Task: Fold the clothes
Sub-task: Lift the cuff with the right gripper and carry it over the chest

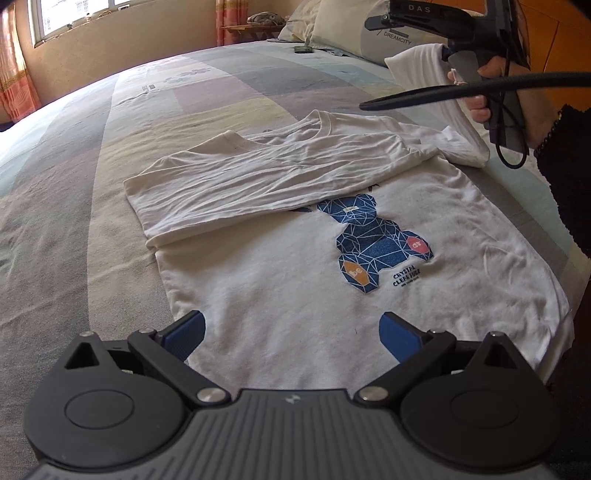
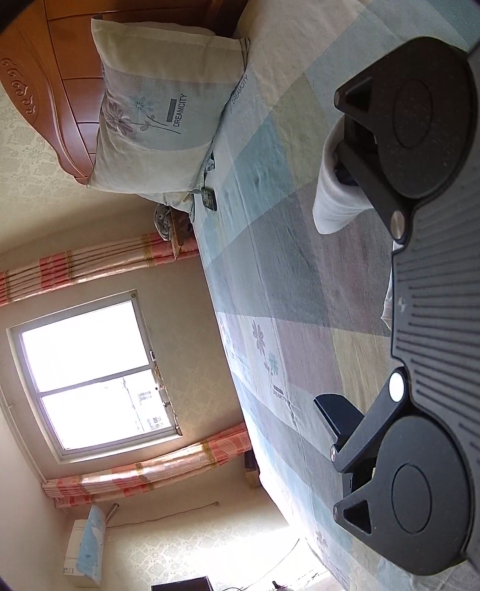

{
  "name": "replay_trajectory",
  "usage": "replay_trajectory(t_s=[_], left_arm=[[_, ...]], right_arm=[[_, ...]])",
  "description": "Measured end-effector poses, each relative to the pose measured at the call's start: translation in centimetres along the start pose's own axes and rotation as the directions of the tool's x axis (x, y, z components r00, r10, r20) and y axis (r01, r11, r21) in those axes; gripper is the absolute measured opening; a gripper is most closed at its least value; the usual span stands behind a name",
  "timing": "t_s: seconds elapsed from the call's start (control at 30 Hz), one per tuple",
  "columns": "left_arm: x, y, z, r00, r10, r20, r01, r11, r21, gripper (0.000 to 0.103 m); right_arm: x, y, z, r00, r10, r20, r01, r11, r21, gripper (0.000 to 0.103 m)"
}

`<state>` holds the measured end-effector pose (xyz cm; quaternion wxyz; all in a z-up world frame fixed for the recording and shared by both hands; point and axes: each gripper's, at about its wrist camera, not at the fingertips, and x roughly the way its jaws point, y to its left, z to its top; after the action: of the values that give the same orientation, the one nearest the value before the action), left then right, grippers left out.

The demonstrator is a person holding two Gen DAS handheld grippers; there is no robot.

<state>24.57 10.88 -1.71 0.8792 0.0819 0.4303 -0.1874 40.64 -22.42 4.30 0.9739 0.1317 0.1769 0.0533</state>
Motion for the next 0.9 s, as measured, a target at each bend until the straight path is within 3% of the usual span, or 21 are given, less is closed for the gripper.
replay_trajectory(t_s=[0.37, 0.9], left_arm=[[-0.2, 0.5, -1.2, 1.000, -0.006, -0.023, 0.005, 1.000, -0.031, 0.100], [-0.4, 1.0, -2.3, 0.999, -0.015, -0.040, 0.013, 0.998, -0.055, 0.100]], right_arm=[[2.5, 5.9, -0.7, 0.990, 0.134, -0.033, -0.135, 0.991, -0.009, 0.103], [4.3, 11.9, -2.8, 0.963, 0.248, -0.105, -0.252, 0.967, -0.027, 0.103]])
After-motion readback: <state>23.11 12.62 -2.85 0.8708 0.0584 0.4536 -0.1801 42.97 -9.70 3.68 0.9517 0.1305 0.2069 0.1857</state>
